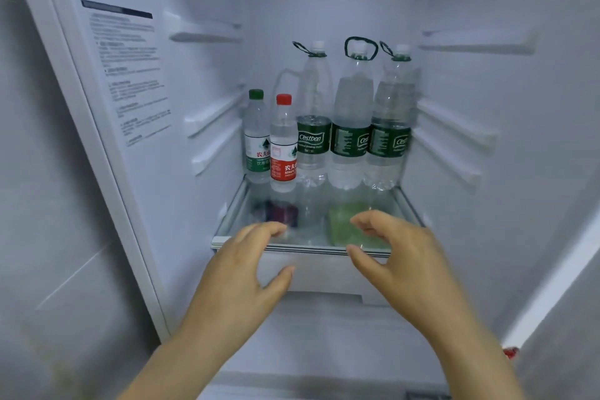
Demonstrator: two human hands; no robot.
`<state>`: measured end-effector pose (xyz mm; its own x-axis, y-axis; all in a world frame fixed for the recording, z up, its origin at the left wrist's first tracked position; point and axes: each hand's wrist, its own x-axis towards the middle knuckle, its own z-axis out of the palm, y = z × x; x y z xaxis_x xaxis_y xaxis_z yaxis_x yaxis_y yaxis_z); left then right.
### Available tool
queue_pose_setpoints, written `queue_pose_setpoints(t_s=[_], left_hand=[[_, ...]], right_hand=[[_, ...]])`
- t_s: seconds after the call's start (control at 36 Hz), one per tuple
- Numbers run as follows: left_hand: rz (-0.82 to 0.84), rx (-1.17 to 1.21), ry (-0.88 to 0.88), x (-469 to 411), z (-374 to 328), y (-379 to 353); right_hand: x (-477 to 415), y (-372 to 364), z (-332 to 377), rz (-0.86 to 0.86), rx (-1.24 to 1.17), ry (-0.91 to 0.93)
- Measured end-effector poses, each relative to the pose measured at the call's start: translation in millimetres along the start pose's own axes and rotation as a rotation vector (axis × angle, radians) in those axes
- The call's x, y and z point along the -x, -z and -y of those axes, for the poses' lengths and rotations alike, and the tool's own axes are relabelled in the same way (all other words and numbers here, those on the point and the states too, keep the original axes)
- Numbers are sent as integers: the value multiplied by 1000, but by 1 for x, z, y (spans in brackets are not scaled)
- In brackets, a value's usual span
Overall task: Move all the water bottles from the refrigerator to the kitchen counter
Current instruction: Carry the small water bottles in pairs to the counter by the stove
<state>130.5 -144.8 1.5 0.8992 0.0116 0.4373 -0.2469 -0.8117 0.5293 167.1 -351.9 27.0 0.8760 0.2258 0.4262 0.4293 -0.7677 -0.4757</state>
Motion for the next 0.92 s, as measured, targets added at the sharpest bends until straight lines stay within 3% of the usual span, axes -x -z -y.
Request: queue_pose_setpoints(t_s=[0.31,0.92], left_hand=[[-8,-126,-18,-51,28,-10],[-123,-20,67,-120,66,-24]], right_hand=[[-52,-31,-10,23,39,-28],[-166,-74,-15,65,61,53]])
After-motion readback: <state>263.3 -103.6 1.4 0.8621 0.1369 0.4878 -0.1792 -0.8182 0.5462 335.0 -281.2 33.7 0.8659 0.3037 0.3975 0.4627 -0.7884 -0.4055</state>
